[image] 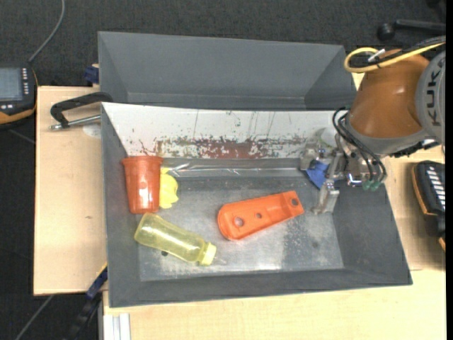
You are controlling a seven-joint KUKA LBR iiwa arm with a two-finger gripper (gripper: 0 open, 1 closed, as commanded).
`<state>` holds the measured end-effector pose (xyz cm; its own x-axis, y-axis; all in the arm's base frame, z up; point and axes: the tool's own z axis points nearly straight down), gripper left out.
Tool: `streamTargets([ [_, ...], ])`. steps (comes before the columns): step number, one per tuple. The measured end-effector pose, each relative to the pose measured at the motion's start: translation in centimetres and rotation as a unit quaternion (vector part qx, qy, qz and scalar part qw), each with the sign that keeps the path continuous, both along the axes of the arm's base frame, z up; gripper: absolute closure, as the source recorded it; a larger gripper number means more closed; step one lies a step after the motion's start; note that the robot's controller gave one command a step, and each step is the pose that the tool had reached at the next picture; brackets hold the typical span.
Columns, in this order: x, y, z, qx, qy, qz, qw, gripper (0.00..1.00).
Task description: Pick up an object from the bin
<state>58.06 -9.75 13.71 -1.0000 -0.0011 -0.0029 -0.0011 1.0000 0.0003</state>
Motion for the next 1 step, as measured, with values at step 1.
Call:
streamTargets([
  [1,0.00,0.00,0.00,0.000,0.0000,0.000,1.0000,0.00],
])
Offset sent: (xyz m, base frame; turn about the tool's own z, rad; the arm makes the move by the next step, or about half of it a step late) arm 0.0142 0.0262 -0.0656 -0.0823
